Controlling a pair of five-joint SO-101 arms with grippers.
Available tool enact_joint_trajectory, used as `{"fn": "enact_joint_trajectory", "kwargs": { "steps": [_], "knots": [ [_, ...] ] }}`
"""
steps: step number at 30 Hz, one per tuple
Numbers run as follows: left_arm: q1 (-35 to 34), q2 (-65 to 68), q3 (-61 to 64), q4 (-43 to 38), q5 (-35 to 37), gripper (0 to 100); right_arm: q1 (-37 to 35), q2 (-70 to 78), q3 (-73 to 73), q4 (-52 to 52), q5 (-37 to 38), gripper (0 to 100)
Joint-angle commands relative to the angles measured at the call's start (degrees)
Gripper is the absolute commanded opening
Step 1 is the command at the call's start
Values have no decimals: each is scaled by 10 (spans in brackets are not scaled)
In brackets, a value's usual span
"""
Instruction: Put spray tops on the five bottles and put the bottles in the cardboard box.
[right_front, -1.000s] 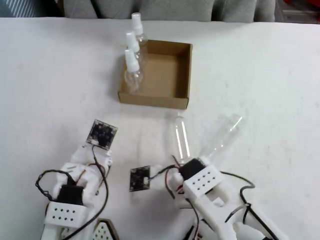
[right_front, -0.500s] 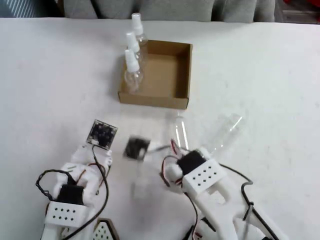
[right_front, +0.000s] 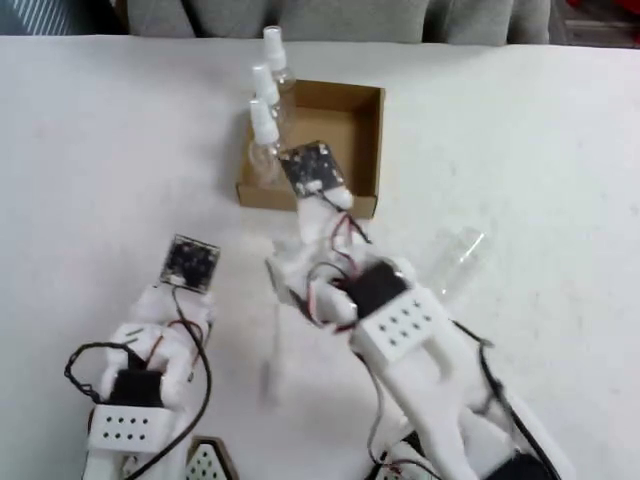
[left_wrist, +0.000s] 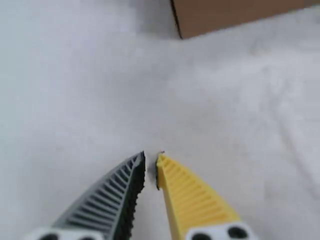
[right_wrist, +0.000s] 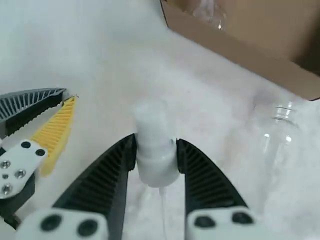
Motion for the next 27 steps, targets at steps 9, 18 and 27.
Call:
{"fn": "enact_joint_trajectory", "kwargs": {
  "steps": [9, 18, 27],
  "knots": [
    [-44, -12, 0, -75, 83, 60, -55, 213, -29, -220, -113, 96],
    [-44, -12, 0, -74, 83, 60, -71, 227, -98, -111, -123, 222],
    [-45, -12, 0, -71, 83, 60, -7, 87, -108, 63, 65, 219]
  ]
}}
